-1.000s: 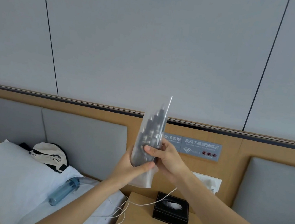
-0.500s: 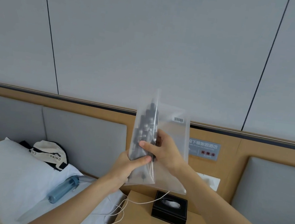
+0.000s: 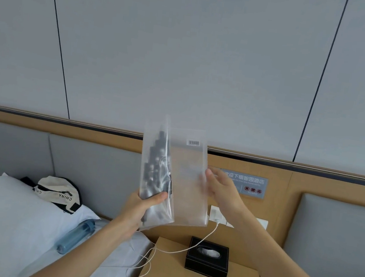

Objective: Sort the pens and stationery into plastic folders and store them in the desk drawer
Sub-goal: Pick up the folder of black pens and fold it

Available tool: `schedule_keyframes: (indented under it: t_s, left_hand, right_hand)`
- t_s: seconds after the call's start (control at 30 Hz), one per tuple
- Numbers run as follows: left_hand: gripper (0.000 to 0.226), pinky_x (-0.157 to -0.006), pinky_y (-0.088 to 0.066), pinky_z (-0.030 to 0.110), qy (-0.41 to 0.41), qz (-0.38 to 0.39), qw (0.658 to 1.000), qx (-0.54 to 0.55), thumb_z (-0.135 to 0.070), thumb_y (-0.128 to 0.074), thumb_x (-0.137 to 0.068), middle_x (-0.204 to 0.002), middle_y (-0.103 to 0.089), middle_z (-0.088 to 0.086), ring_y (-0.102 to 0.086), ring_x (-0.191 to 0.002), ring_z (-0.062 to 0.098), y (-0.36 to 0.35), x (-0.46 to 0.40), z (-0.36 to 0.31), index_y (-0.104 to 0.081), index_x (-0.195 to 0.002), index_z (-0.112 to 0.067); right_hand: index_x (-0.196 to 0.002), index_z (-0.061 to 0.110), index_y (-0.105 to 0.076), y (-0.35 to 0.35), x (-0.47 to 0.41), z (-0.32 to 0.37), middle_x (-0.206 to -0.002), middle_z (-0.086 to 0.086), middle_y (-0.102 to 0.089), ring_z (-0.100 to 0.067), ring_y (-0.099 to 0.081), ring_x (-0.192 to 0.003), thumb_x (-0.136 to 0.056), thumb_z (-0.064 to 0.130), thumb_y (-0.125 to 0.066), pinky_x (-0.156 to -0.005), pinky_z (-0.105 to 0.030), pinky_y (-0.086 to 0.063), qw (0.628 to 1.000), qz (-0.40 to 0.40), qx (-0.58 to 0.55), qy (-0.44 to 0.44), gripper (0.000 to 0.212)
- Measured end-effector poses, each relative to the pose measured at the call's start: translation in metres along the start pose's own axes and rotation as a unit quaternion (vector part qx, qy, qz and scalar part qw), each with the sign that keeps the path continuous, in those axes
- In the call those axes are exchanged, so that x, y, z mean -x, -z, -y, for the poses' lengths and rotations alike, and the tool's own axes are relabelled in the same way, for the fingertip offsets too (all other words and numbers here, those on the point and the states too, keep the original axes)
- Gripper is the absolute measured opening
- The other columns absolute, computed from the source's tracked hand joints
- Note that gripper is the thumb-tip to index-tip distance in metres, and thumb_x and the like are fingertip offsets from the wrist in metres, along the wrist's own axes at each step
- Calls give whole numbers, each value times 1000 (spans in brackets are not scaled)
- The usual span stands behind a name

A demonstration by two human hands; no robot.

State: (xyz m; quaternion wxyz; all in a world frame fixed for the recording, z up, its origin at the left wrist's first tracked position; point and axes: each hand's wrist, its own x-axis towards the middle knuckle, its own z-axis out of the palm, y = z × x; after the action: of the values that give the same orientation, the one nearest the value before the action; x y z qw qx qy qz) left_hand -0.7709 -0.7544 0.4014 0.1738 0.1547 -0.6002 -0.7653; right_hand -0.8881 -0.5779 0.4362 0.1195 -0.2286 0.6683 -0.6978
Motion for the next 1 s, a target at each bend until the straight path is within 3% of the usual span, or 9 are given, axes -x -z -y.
schedule_keyframes:
  t_s: [0.1,0.27,0.37,0.5,0.63,0.73,0.83,0.93,1.0]
  left_hand:
    - [66,-79,-40,44,-2,6,1000,-3,-47,-94,-34,-96,-59,14,-49,-88,29,1,2,-2,-75,-91,-20]
    - [53,-85,-52,43,3,5,1000,-6,-18,-84,-62,-101,-71,15,-68,-92,29,4,7,-5,-66,-110,-7]
    - [43,-91,-51,45,11,-3,1000,-3,-14,-75,-73,-105,-70,17,-66,-99,32,7,8,-4,-65,-113,-6]
    - [55,-95,-46,49,7,17,999,-27,-31,-86,-55,-103,-69,16,-63,-94,36,7,12,-3,-71,-104,-11]
    - [55,-101,-43,53,12,44,999,-8,-22,-87,-60,-106,-71,14,-65,-104,31,5,13,-4,-68,-110,-9]
    - [46,-99,-44,53,-5,42,999,5,-19,-83,-64,-104,-70,17,-66,-100,33,2,13,-7,-69,-106,-6]
    - [57,-92,-50,52,-28,9,999,-16,-27,-87,-61,-103,-70,20,-67,-96,36,0,8,-9,-66,-109,-4]
    - [51,-67,-51,35,-65,-44,995,-60,-36,-86,-63,-93,-71,13,-66,-81,31,-4,2,-7,-68,-102,-9]
    - [33,-65,-50,28,-88,-87,989,-76,-25,-81,-73,-89,-73,4,-68,-80,22,-9,2,-8,-67,-100,-14]
  right_hand:
    - [-115,7,-61,1,3,-2,-106,-13,-70,-25,-68,-95,-100,32,-38,-83,-36,-55,992,41,-119,-21,37]
    - [-120,4,-57,2,9,-3,-113,-19,-67,-31,-65,-103,-100,34,-31,-90,-43,-53,973,91,-210,-39,44]
    - [-117,3,-59,3,13,-6,-110,-18,-67,-26,-67,-98,-94,27,-40,-79,-38,-58,950,136,-275,-63,38]
    - [-113,7,-68,0,23,-14,-121,-21,-62,-27,-65,-104,-78,4,-64,-81,-31,-57,945,217,-228,-88,35]
    - [-135,12,-50,-2,32,-24,-138,-21,-48,-40,-46,-126,-75,37,-77,-101,-55,-42,923,332,-156,-113,71]
    - [-140,25,-43,-6,38,-26,-137,-18,-51,-34,-53,-120,-85,58,-55,-92,-51,-48,899,378,-156,-155,65]
    - [-140,27,-44,-15,41,-23,-136,-16,-52,-31,-54,-120,-93,59,-32,-97,-47,-45,902,354,-175,-174,58]
    - [-135,32,-48,-27,43,-21,-137,-6,-52,-25,-49,-127,-94,60,-28,-104,-39,-39,927,308,-140,-160,54]
    - [-138,37,-43,-34,41,-25,-142,3,-46,-20,-41,-133,-91,64,-35,-108,-37,-31,940,288,-108,-144,55]
